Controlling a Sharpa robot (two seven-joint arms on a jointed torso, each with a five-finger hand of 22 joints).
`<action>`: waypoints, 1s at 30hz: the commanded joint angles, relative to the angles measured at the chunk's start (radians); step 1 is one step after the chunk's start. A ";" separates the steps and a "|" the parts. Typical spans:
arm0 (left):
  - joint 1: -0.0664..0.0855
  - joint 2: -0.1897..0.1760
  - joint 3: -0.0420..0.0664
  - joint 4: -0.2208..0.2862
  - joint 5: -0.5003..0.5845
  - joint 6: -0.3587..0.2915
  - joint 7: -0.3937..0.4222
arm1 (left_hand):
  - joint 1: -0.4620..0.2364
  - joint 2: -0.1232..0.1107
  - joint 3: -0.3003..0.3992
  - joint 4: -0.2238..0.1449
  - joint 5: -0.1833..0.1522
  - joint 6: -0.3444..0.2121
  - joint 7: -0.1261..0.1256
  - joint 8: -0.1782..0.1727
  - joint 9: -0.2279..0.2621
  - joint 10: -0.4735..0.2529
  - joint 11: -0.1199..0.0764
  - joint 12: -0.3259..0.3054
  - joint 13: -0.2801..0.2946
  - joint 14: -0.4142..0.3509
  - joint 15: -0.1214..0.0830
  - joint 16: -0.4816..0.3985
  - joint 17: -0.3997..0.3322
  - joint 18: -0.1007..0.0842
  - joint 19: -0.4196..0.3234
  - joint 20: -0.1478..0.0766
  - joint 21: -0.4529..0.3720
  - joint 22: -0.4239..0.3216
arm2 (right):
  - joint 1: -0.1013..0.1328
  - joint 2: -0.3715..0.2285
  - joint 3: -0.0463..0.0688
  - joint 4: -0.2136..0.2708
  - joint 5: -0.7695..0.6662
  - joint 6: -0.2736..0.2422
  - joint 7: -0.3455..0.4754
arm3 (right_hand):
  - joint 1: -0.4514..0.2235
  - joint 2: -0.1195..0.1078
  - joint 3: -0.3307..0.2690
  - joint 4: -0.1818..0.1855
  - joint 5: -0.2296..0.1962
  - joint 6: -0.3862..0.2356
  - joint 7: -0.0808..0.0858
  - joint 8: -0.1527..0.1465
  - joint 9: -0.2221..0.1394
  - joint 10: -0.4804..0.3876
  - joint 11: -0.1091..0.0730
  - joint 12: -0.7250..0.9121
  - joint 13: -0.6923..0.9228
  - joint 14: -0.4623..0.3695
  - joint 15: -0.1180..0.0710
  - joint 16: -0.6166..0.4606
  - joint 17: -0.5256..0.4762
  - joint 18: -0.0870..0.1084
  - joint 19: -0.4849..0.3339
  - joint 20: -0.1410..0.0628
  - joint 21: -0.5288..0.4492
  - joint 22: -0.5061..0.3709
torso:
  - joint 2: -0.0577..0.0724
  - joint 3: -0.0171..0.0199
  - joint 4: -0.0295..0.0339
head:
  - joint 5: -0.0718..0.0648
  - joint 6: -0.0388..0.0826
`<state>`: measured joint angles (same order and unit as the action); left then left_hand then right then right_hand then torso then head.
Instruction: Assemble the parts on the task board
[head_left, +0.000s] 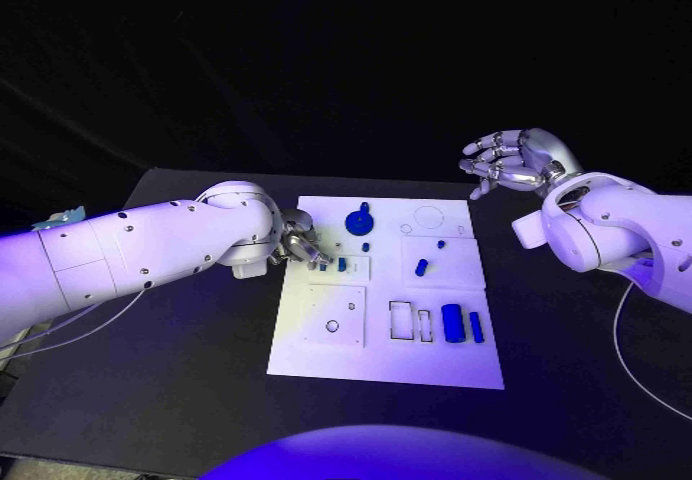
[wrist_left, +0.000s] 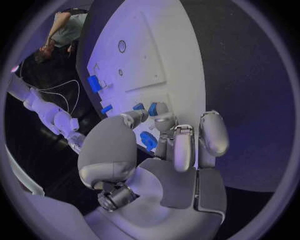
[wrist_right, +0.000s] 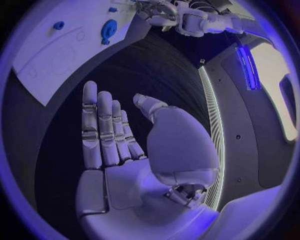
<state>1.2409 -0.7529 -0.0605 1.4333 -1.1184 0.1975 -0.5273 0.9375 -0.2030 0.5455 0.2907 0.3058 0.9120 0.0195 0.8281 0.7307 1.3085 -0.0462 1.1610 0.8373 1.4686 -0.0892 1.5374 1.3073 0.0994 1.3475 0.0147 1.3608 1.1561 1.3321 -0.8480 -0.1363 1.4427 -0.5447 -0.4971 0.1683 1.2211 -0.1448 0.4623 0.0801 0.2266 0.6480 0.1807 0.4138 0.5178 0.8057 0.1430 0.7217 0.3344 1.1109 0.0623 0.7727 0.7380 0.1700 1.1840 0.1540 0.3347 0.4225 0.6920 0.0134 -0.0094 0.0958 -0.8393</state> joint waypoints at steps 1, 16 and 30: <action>0.000 -0.003 0.002 0.004 0.020 -0.017 0.006 | -0.022 0.001 -0.029 0.002 -0.006 0.004 0.002 -0.006 -0.003 0.005 0.002 0.006 0.002 0.086 -0.006 0.005 0.199 -0.015 0.007 0.003 0.004 0.000 | 0.000 0.000 0.000 0.001 0.002 -0.004 0.008 | -0.008 -0.002 -0.006 0.002 0.002 -0.007 0.042 0.003 0.000 -0.010 0.000 0.005 -0.001 -0.005 -0.001 -0.003 -0.002 0.011 0.007 0.002 -0.005 -0.001 | 0.000 -0.0005 0.0002 | -0.001 0.001; 0.000 -0.029 0.018 0.027 0.102 -0.143 0.057 | -0.081 0.016 -0.118 0.003 -0.040 -0.011 0.004 -0.012 -0.007 -0.014 0.003 -0.016 -0.031 0.078 -0.007 -0.007 0.172 -0.012 -0.001 0.002 -0.007 -0.015 | 0.000 0.001 0.000 -0.001 0.002 -0.004 0.009 | -0.008 -0.002 -0.006 0.002 0.002 -0.007 0.042 0.003 0.000 -0.010 0.000 0.005 -0.001 -0.005 -0.001 -0.003 -0.002 0.011 0.007 0.002 -0.005 -0.001 | -0.001 0.0004 -0.0005 | -0.002 0.005; 0.003 -0.009 0.026 0.033 0.056 -0.379 0.410 | 0.381 -0.002 -0.060 -0.029 -0.026 -0.291 0.164 -0.232 -0.167 -0.485 0.160 -0.375 -0.419 -0.402 0.134 -0.642 -0.630 0.081 -0.412 0.129 -0.594 -0.675 | -0.001 0.003 0.000 -0.009 0.007 -0.002 0.014 | -0.007 -0.001 -0.007 0.003 0.003 -0.008 0.042 0.005 -0.001 -0.010 0.000 0.007 -0.003 -0.006 -0.001 -0.003 -0.002 0.011 0.009 0.002 -0.007 -0.004 | 0.000 -0.0003 -0.0010 | -0.022 0.029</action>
<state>1.2439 -0.7717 -0.0327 1.4678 -1.0160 -0.0821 -0.2993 1.2983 -0.2029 0.4775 0.2637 0.2790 0.6303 0.1779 0.6090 0.5768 0.8387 0.1073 0.8020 0.4319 1.0892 0.0387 0.9219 0.6979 0.1627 0.9443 0.1346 0.7909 0.4968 1.3321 -0.8459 -0.1364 1.4350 -0.5417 -0.4979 0.1706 1.2212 -0.1448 0.4581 0.0843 0.2266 0.6480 0.1807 0.4137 0.5178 0.8057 0.1431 0.7217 0.3324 1.1109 0.0624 0.7727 0.7371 0.1700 1.1876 0.1577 0.3306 0.4201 0.6909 0.0140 -0.0097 0.0785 -0.8155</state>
